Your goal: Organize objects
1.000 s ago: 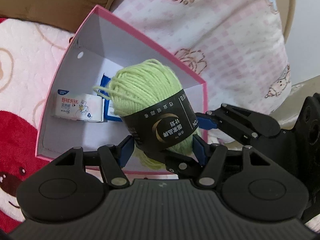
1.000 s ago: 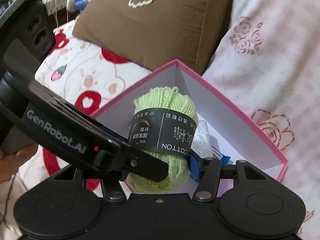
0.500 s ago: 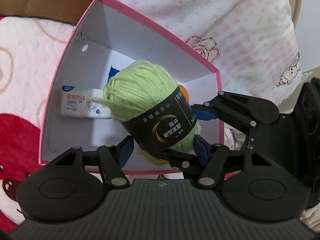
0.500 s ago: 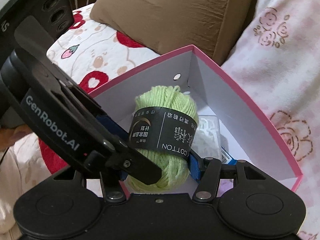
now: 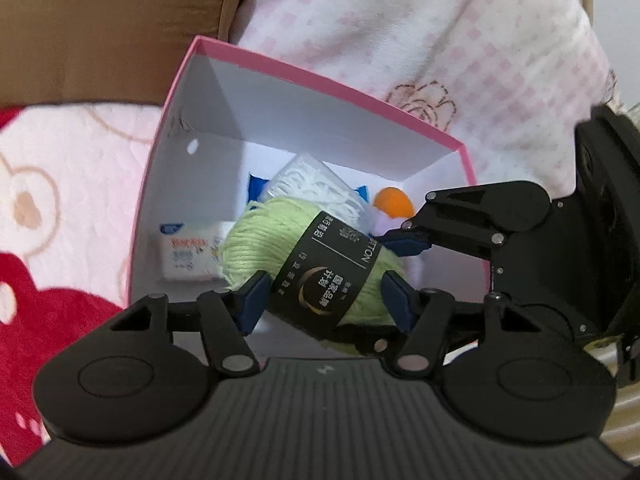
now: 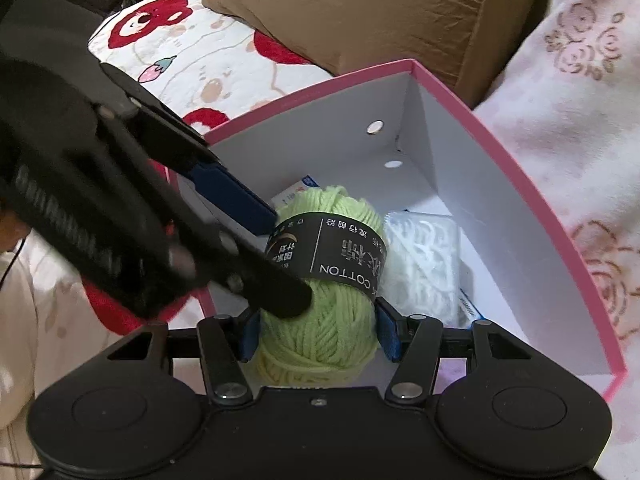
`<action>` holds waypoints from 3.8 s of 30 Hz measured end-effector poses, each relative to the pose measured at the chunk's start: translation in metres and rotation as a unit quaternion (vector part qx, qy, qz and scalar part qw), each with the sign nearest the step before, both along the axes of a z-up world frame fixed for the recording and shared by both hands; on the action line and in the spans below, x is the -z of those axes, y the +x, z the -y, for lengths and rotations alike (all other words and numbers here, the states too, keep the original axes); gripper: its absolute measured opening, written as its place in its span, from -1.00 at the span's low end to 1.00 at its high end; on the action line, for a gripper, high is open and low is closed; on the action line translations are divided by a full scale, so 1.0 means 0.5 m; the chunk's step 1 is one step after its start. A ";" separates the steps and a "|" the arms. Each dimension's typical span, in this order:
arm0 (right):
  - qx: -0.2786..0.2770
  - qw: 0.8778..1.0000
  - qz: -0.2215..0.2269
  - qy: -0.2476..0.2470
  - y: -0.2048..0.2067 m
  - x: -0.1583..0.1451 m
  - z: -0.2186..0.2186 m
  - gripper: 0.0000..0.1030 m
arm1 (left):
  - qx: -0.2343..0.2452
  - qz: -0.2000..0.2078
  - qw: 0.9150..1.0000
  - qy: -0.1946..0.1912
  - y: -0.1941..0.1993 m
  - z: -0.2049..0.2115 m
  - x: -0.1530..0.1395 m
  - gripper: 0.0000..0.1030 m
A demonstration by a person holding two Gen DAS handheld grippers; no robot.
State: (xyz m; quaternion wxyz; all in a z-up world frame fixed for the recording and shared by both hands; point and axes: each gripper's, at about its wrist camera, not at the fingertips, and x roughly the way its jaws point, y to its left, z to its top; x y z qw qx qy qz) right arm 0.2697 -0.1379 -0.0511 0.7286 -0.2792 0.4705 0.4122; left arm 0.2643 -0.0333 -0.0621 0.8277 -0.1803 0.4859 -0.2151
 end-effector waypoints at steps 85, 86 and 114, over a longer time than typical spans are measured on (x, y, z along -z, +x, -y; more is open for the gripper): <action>0.303 0.936 0.111 0.138 -0.197 -0.071 0.177 0.41 | -0.046 0.027 0.993 0.105 -0.169 0.011 -0.150 0.27; 0.306 0.935 0.108 0.144 -0.206 -0.075 0.181 0.41 | -0.044 0.029 0.993 0.107 -0.178 0.013 -0.158 0.27; 0.369 0.905 0.114 0.178 -0.394 -0.171 0.186 0.53 | -0.077 0.061 0.986 0.137 -0.366 -0.040 -0.242 0.46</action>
